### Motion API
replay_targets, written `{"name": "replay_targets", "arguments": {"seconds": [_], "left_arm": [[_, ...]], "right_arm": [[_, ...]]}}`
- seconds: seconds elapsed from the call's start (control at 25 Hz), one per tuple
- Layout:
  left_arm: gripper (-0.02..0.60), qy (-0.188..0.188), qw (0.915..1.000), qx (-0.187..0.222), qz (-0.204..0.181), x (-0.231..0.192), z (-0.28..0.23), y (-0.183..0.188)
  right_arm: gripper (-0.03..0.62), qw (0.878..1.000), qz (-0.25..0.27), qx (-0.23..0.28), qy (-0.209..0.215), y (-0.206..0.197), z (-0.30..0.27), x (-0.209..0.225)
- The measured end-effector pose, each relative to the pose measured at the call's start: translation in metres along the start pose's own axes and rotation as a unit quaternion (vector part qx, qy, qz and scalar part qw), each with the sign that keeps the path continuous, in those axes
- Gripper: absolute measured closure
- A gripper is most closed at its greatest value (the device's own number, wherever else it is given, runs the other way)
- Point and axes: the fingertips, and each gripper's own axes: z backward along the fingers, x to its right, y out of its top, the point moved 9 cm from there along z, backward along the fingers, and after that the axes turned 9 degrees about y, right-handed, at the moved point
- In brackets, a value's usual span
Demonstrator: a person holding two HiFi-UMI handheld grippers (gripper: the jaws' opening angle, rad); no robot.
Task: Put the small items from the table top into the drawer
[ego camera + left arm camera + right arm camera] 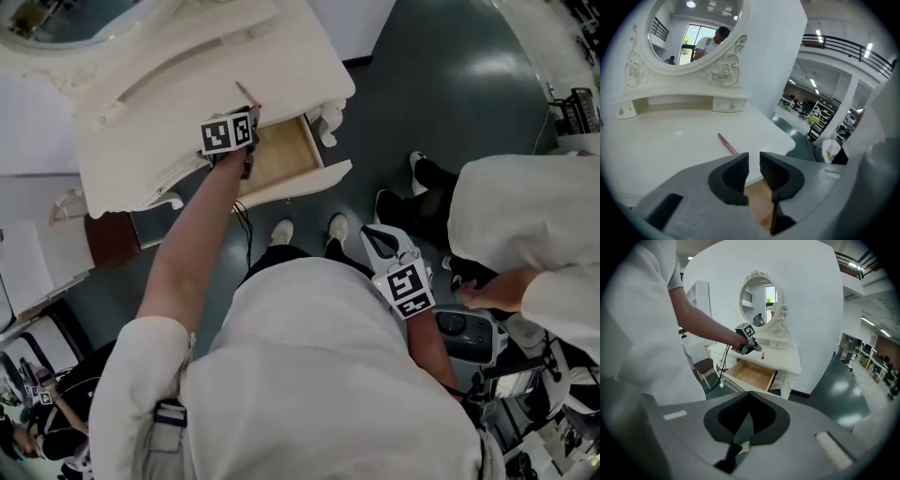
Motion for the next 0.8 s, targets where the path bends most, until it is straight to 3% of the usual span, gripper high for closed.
{"name": "replay_targets", "arguments": {"seconds": [0.44, 0.64, 0.8], "left_arm": [[0.502, 0.059, 0.9967, -0.054, 0.016, -0.023, -0.071, 0.013], [0.488, 0.065, 0.995, -0.071, 0.024, -0.031, -0.089, 0.013], [0.534, 0.069, 0.9938, -0.088, 0.002, -0.028, -0.091, 0.013]], "right_arm": [[0.592, 0.998, -0.064, -0.016, -0.019, -0.012, -0.008, 0.013], [0.592, 0.996, -0.088, -0.017, -0.028, -0.013, -0.008, 0.024], [0.592, 0.995, -0.095, -0.014, -0.027, -0.011, -0.008, 0.028]]}}
